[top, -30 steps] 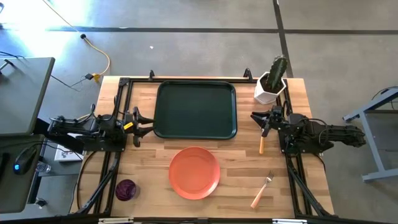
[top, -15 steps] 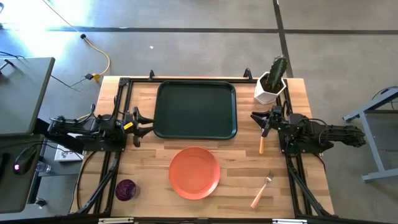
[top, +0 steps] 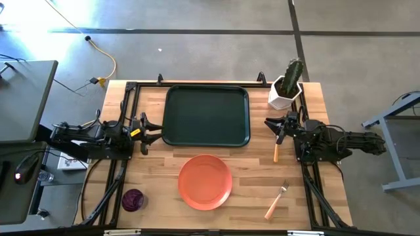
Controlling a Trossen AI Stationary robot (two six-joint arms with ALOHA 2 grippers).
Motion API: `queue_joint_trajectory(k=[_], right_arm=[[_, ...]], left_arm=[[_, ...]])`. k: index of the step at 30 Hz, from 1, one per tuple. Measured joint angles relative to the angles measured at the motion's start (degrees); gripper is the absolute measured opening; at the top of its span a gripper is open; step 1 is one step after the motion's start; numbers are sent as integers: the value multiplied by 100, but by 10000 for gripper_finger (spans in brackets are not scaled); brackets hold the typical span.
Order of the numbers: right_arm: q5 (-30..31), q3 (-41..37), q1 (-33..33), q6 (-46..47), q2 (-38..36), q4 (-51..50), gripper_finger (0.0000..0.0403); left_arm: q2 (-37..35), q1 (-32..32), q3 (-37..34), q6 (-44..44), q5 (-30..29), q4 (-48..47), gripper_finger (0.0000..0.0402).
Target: Pick and place plate/cup/fork/spoon on tray
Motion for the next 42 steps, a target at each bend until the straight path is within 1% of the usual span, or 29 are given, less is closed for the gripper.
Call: queue_joint_trajectory(k=[32, 37, 39, 42], right_arm=[[-1, 1, 0, 0, 0, 0, 90], [-1, 1, -1, -1, -1, 0, 90], [56, 2, -1, -268, 1, 1, 90], [321, 1, -1, -886, 0, 17, 90]], left_arm=[[1, 0, 0, -5, 4, 0, 145], [0, -1, 4, -613, 361, 244, 145], [0, 1, 4, -651, 464, 73, 145], [7, 1, 6, -344, 522, -257, 145]])
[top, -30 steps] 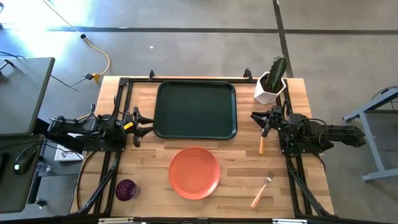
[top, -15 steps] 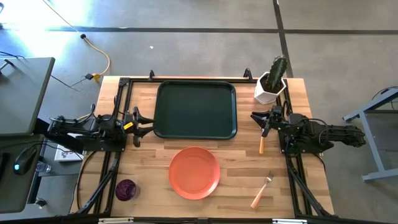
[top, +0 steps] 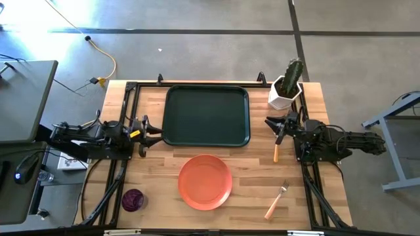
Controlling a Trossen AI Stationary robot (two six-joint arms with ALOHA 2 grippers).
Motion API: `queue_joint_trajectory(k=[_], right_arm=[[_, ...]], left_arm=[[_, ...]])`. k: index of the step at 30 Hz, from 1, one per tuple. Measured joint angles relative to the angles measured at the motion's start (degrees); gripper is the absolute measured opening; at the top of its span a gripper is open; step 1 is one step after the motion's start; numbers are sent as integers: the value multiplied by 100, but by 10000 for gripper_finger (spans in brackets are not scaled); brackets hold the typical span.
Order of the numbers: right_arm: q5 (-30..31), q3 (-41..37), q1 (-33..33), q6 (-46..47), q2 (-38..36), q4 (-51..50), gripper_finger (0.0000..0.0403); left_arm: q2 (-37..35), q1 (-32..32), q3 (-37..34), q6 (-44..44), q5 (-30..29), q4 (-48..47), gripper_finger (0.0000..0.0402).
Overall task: Pick and place plate/cup/fork/spoon on tray
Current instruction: Put the glass cup on the top left of the serving tray
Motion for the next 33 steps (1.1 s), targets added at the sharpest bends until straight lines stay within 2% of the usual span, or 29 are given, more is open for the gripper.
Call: queue_joint_trajectory(k=[5, 8, 14, 19, 25, 29, 33], right_arm=[[128, -1, 0, -118, -1, 11, 90], [106, -1, 0, -151, -1, 31, 90], [466, 1, -2, -467, 52, 23, 90], [1241, 0, -2, -800, 187, 26, 90], [1765, -1, -2, -915, 445, 19, 90], [2149, 0, -2, -986, 608, 10, 91], [2294, -1, -2, -931, 759, 14, 105]], left_arm=[[76, -2, 7, 619, -20, -5, 145], [76, -2, 7, 630, -23, -7, 145], [76, -2, 7, 589, -9, -7, 145], [76, -2, 7, 587, -6, -2, 145], [79, 4, 9, 705, -163, 80, 145], [79, 2, 11, 1014, -284, 531, 145], [81, 2, 14, 714, -288, 874, 145]])
